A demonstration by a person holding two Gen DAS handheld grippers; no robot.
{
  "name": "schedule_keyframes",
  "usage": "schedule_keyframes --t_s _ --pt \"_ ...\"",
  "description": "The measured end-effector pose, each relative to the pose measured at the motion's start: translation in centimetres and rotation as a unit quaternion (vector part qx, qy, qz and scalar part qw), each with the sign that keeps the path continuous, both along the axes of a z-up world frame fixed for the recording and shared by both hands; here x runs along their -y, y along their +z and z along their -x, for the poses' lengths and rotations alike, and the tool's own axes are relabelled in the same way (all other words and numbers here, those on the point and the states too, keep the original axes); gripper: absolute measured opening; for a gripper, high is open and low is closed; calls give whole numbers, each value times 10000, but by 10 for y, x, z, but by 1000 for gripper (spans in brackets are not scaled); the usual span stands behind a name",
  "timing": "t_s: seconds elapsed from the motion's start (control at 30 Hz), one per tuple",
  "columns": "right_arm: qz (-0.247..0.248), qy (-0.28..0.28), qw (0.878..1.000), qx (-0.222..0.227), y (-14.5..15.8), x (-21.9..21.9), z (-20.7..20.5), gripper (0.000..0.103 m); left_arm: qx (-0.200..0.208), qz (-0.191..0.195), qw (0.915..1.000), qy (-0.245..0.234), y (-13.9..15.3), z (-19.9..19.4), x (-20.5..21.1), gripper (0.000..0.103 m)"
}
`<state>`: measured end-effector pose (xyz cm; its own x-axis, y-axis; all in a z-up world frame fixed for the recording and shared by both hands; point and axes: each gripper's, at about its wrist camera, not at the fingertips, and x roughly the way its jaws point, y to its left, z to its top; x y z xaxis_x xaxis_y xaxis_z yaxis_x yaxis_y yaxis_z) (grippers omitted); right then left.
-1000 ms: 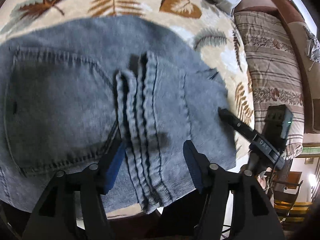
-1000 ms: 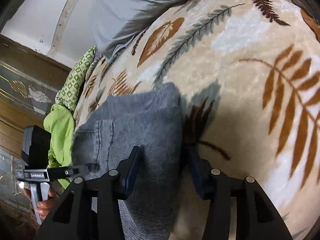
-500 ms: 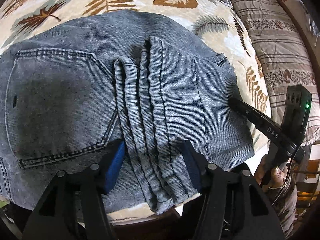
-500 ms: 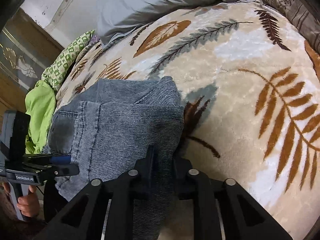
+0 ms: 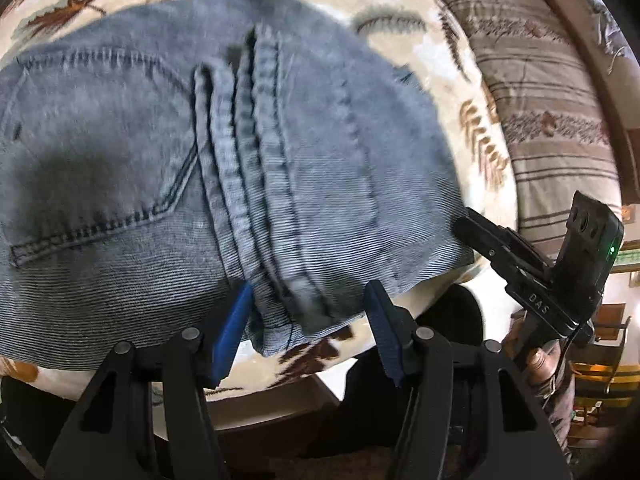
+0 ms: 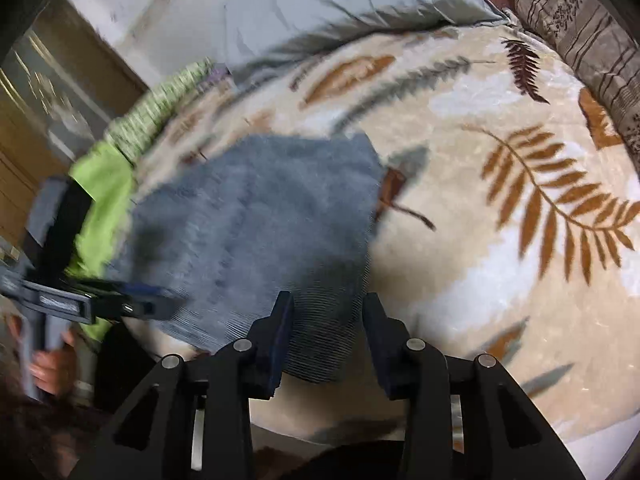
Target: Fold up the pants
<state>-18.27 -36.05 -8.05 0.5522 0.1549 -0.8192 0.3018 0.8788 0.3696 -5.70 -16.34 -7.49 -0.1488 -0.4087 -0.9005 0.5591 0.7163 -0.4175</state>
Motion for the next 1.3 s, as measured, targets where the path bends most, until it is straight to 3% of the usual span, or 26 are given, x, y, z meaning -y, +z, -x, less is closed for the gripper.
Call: schedule_keyframes --t_s 0.2,0.37,0.5,0.6,0.9,1.1,1.3 --pt "284 -36 9995 -92 -15 -1 3 32 655 -72 9968 -442 0 20 9 63" --pt "186 -74 9997 -118 -5 4 3 36 709 -113 9961 -509 7 22 12 64" --pt "-53 -260 9978 613 29 10 3 38 803 172 9959 -369 28 18 10 64" --pt "-37 -135 9971 752 35 6 -13 39 869 210 9957 -235 33 9 17 64" --pt "-193 -30 9990 406 -11 0 -40 38 1009 -48 9942 -357 4 3 24 64" --pt "-258 -72 9987 442 -14 2 -42 38 1104 149 9924 -529 1 7 26 75" --pt "-231 -100 9989 407 -14 1 -41 39 1184 282 9904 -653 3 9 21 78"
